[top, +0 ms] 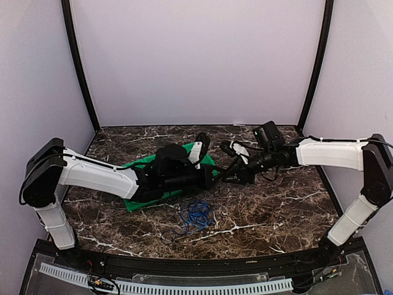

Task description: Untangle the cables

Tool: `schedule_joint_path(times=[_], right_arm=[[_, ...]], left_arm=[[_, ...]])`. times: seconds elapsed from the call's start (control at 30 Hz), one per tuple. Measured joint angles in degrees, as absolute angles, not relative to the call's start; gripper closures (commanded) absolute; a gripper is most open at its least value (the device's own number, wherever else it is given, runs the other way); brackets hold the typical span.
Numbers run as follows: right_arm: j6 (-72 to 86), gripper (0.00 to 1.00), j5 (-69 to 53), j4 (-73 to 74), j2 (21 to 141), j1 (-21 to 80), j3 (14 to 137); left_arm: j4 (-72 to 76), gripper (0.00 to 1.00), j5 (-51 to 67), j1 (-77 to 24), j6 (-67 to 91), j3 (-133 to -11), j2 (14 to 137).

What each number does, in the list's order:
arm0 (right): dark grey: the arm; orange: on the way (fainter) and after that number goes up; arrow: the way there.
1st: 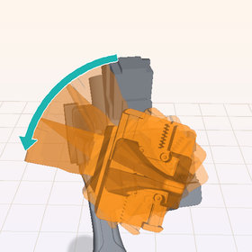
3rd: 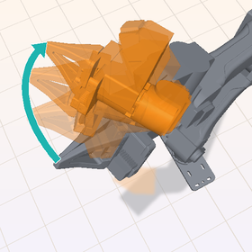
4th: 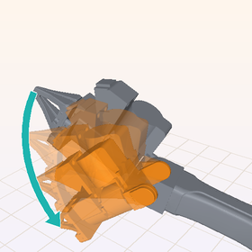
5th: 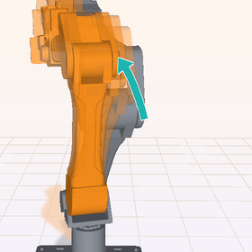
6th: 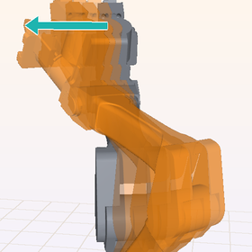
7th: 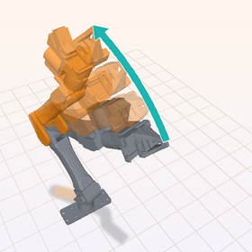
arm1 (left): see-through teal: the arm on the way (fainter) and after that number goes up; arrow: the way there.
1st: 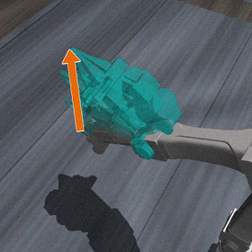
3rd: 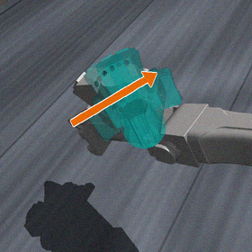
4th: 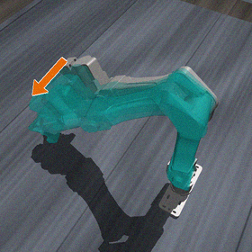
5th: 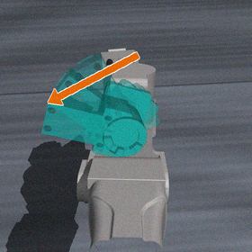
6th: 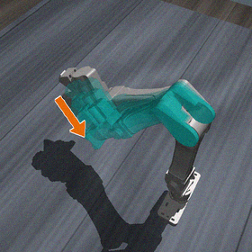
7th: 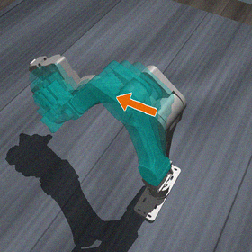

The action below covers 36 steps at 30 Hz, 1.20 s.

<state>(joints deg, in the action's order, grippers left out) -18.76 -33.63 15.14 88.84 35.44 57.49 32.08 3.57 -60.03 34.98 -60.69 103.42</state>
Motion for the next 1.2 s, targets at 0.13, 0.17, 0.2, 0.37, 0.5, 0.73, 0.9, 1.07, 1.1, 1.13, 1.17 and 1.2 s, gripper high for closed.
schedule_joint_path(times=[0.13,0.17,0.2,0.37,0.5,0.73,0.9,1.07,1.1,1.13,1.17,1.2], right_arm=[[-16.0,0.76,-38.4,12.9,93.9,37.6,61.7],[-15.2,0.80,-39.7,12.4,95.3,38.2,62.8],[-14.5,0.83,-40.9,11.9,96.7,38.7,63.7],[-11.4,0.94,-43.9,9.8,100.7,39.9,64.4],[-10.1,0.99,-43.7,7.9,101.2,40.0,62.8],[-10.4,1.00,-44.6,2.7,101.7,40.7,62.7],[-11.0,0.97,-45.1,-0.3,104.1,41.6,64.0],[-10.7,0.67,-41.2,0.2,106.3,41.5,64.5],[-10.6,0.65,-39.7,1.3,107.6,40.9,64.1],[-10.5,0.64,-38.5,2.5,108.9,40.4,63.8],[-10.3,0.63,-37.5,3.8,109.9,39.9,63.5],[-10.3,0.63,-36.6,5.1,110.8,39.4,63.2]], left_arm=[[34.6,1.00,1.8,-61.0,36.1,-58.1,97.4],[35.0,1.00,1.2,-61.3,36.2,-57.6,96.3],[35.3,1.00,0.4,-61.7,36.3,-56.9,94.9],[34.9,1.00,-3.2,-63.6,36.2,-54.4,89.2],[32.6,1.00,-6.7,-65.6,34.9,-54.0,84.5],[20.8,1.00,-13.6,-67.9,29.5,-54.0,77.1],[11.6,1.00,-17.7,-67.9,24.4,-54.2,72.8],[6.7,1.00,-21.1,-68.3,18.8,-57.1,67.4],[7.5,1.00,-21.8,-68.5,17.9,-58.8,65.3],[8.7,1.00,-22.5,-68.7,17.1,-60.5,62.8],[9.9,1.00,-23.0,-68.8,16.6,-61.8,60.7],[11.6,1.00,-23.7,-68.9,16.1,-62.9,58.2]])
